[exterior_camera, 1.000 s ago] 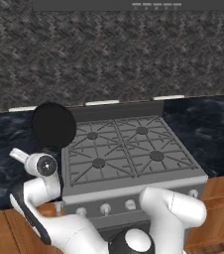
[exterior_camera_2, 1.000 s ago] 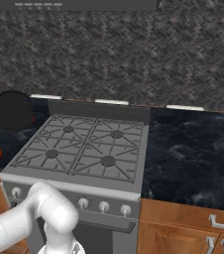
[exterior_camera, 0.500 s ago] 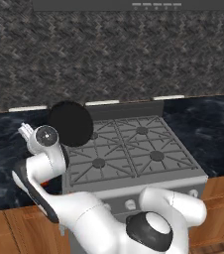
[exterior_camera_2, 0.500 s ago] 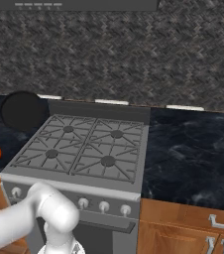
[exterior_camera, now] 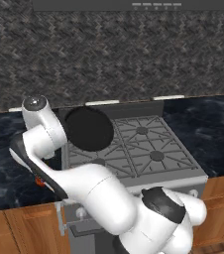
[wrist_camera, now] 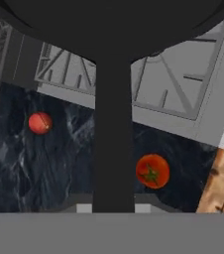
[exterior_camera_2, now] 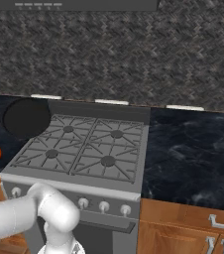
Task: Place the pan on the rear right burner on the stove. Then place the tomato and the onion in the pan and turn on the rear right burner.
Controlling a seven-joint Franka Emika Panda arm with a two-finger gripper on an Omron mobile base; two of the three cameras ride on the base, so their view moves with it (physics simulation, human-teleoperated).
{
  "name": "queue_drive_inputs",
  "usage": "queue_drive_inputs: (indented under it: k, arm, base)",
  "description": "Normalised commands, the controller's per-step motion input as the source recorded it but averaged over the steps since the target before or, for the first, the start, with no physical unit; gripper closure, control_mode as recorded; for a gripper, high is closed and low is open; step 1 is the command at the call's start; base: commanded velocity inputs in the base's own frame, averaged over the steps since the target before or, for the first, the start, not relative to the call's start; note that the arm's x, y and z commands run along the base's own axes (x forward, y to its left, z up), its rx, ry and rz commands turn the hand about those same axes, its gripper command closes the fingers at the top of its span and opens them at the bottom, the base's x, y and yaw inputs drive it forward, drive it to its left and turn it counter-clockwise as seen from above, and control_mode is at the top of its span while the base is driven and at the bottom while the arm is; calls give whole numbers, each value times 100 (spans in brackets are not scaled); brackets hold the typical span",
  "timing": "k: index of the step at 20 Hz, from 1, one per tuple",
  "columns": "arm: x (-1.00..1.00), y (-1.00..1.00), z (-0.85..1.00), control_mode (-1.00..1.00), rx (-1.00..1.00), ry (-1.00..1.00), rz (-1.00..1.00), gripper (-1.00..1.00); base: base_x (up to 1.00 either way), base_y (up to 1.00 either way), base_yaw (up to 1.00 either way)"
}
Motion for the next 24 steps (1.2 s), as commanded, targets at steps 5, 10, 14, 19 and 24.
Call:
queue_drive_inputs:
  k: [5, 10, 14, 19, 24]
  arm:
    - [0, -38, 10, -100, 0, 10, 0, 100]
    - [-2, -59, 0, -100, 0, 0, 16, 100]
    - [-13, -82, -12, -100, -3, 0, 22, 100]
    - [-16, -100, -28, -100, 0, 0, 23, 100]
    - [0, -98, -27, -100, 0, 1, 19, 100]
  base:
    - [0, 0, 0]
    - [0, 0, 0]
    - [0, 0, 0]
    - [0, 0, 0]
    - [0, 0, 0]
